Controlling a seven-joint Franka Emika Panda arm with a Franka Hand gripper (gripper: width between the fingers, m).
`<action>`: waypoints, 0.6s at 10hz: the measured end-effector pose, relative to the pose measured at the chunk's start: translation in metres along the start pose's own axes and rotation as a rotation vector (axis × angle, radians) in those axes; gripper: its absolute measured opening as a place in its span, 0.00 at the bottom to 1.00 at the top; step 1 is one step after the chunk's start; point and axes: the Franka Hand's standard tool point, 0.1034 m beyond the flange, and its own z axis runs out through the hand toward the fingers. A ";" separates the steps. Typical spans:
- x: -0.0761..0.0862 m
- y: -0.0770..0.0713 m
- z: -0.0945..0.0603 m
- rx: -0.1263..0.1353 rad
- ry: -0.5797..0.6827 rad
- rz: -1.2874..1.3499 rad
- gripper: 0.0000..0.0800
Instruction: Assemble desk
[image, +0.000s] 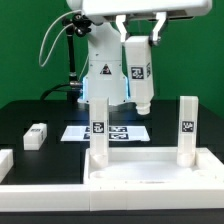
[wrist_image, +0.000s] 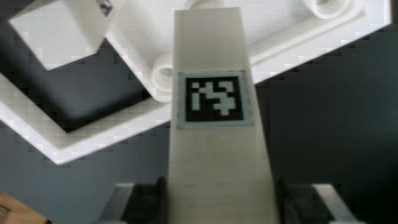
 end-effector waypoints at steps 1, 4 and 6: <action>-0.004 -0.005 0.002 0.021 0.029 0.006 0.36; -0.004 -0.019 0.015 0.053 0.065 -0.169 0.36; 0.015 -0.036 0.023 0.077 0.122 -0.392 0.36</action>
Offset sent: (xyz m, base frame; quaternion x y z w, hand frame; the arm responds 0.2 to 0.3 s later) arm 0.0317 0.0037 -0.0249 -0.0017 0.1053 -0.2743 0.9559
